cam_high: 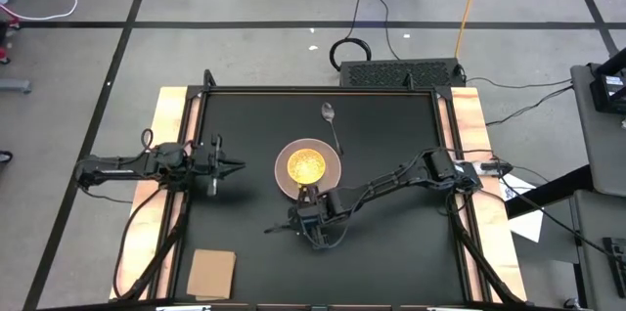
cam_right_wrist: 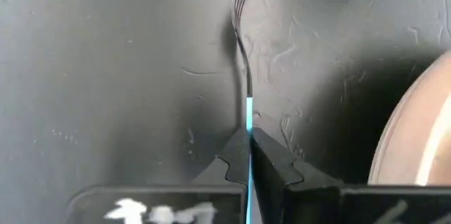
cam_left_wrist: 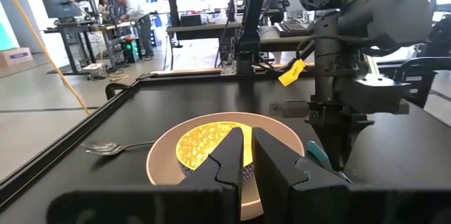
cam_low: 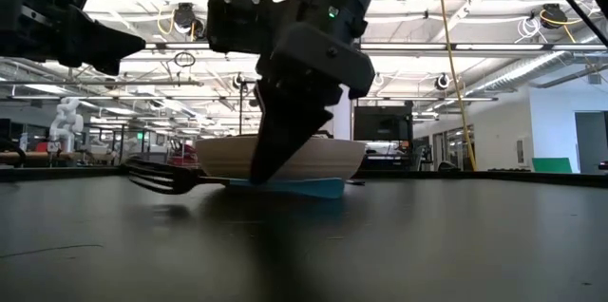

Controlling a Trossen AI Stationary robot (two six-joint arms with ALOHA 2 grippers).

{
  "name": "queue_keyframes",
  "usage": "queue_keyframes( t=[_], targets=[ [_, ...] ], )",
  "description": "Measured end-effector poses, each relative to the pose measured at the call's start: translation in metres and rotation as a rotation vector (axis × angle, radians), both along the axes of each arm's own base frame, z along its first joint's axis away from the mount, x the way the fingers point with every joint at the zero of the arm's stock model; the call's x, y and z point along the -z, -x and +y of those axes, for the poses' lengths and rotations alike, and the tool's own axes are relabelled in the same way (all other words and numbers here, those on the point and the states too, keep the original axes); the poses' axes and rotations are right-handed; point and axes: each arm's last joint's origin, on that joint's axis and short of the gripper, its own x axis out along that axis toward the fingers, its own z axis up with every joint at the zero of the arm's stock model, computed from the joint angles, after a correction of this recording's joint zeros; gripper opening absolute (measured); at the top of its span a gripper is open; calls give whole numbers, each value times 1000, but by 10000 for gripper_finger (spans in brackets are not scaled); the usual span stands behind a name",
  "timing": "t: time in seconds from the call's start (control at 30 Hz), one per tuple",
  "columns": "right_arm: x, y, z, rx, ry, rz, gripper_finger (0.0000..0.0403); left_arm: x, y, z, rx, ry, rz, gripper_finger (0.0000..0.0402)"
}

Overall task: Set table place
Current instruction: Move the blue fork from the right side of the plate to the center of the table

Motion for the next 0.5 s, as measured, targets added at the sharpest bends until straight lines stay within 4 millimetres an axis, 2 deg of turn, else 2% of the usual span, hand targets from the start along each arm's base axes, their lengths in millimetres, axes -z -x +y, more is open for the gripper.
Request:
queue_keyframes(
  t=[0.33,0.5],
  targets=[
    [5,-1,0,-33,-88,-9,3,0,0,0,-1,2,0,37],
    [5,0,1,-58,-145,11,34,0,0,0,0,4,1,37]
  ],
)
